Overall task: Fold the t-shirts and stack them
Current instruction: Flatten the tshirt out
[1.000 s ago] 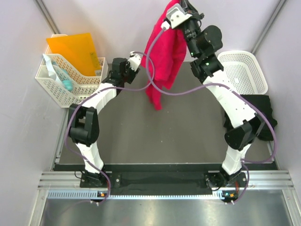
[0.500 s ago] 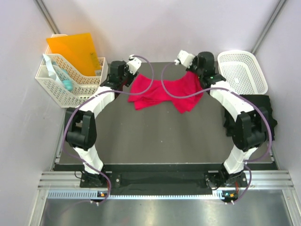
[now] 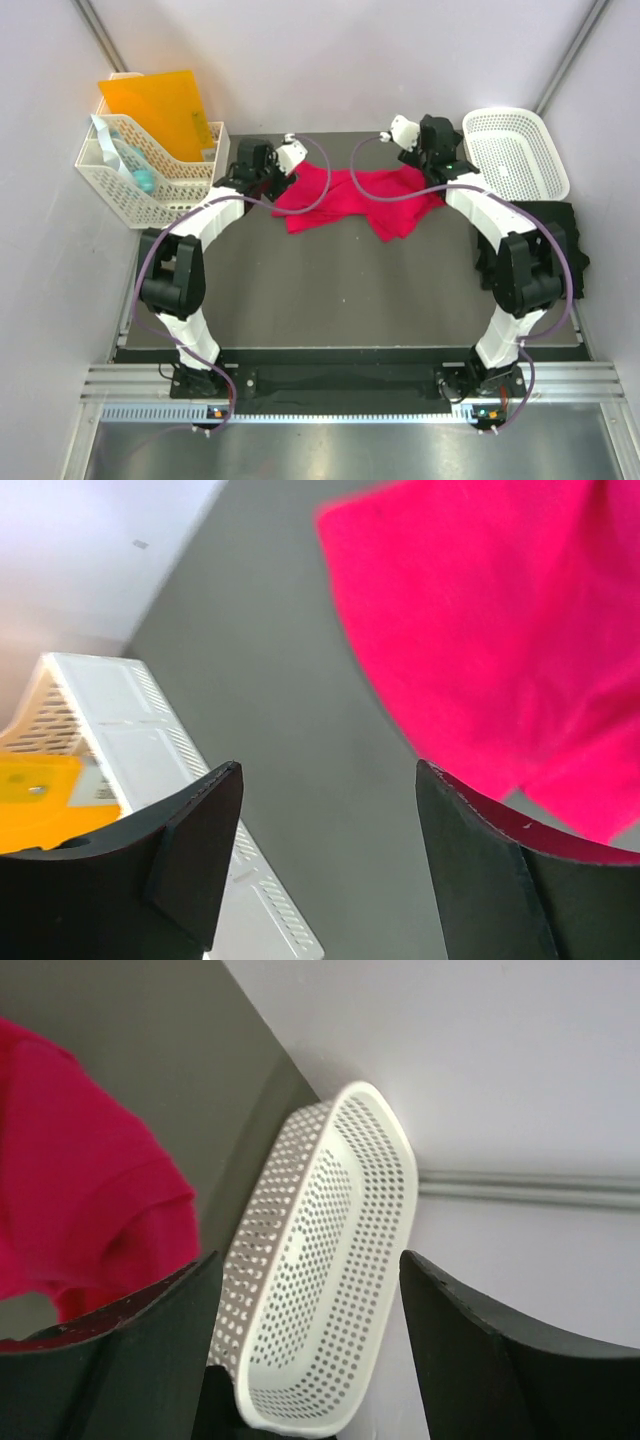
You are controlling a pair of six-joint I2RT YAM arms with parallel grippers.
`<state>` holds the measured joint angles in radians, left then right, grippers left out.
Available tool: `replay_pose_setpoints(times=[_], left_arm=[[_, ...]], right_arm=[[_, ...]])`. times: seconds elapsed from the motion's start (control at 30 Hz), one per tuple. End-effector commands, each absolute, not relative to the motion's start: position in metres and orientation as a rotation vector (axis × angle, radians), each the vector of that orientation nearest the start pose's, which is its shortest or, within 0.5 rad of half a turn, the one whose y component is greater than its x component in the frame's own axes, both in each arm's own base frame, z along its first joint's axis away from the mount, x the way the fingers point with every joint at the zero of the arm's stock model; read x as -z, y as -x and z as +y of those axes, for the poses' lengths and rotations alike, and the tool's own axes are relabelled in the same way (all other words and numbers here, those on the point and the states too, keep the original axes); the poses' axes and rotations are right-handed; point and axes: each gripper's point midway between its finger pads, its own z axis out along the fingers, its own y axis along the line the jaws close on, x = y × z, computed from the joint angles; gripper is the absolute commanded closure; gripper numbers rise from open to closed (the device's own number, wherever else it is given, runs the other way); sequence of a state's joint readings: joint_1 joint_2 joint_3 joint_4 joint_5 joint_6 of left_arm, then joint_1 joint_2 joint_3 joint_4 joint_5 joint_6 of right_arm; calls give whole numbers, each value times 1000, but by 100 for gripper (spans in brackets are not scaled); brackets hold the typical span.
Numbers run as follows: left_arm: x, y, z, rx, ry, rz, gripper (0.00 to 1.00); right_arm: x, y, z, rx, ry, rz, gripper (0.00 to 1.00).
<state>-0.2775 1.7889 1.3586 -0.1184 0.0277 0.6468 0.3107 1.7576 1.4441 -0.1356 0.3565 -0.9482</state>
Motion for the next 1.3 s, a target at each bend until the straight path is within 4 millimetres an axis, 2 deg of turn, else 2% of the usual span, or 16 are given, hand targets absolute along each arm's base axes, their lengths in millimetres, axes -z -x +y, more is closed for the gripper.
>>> replay_pose_setpoints(times=[0.0, 0.07, 0.1, 0.17, 0.2, 0.37, 0.4, 0.43, 0.5, 0.63, 0.7, 0.77, 0.87, 1.03, 1.1, 1.27], left_arm=[[-149, -493, -121, -235, -1122, 1850, 25], [-139, -490, -118, -256, -1157, 1842, 25], [-137, -489, -117, -272, -1177, 1831, 25], [-131, -488, -116, -282, -1182, 1832, 25], [-132, -488, -116, -283, -1182, 1831, 25], [-132, -489, -120, -275, -1175, 1836, 26], [-131, -488, -120, -273, -1180, 1837, 27], [-129, -487, -121, -270, -1187, 1838, 27], [-124, -486, -121, -266, -1199, 1840, 28], [-117, -483, -124, -261, -1213, 1845, 29], [-113, -481, -125, -267, -1243, 1835, 29], [-106, -478, -124, -282, -1280, 1823, 30], [-97, -473, -123, -295, -1313, 1825, 31], [-98, -481, -122, -320, -1279, 1822, 33], [-99, -488, -115, -373, -1246, 1844, 38], [-92, -501, -106, -412, -1184, 1900, 42]], right_arm=[[-290, -536, 19, 999, 684, 1754, 27], [-309, -540, 4, 1083, 558, 1718, 26], [-306, -539, -8, 1161, 504, 1736, 26], [-322, -540, -24, 1207, 389, 1705, 26], [-320, -540, -29, 1229, 359, 1714, 27], [-320, -543, -25, 1159, 410, 1748, 28], [-319, -550, -9, 1008, 450, 1750, 30], [-294, -544, 2, 926, 584, 1858, 30], [-296, -543, 36, 696, 698, 1855, 29], [-255, -512, 79, 440, 973, 1936, 27], [-249, -502, 99, 348, 1064, 1908, 27], [-232, -488, 114, 281, 1157, 1919, 27], [-218, -481, 130, 229, 1215, 1917, 27], [-202, -477, 146, 138, 1266, 1927, 27], [-195, -474, 156, 79, 1309, 1921, 27], [-172, -458, 167, -41, 1402, 1952, 28]])
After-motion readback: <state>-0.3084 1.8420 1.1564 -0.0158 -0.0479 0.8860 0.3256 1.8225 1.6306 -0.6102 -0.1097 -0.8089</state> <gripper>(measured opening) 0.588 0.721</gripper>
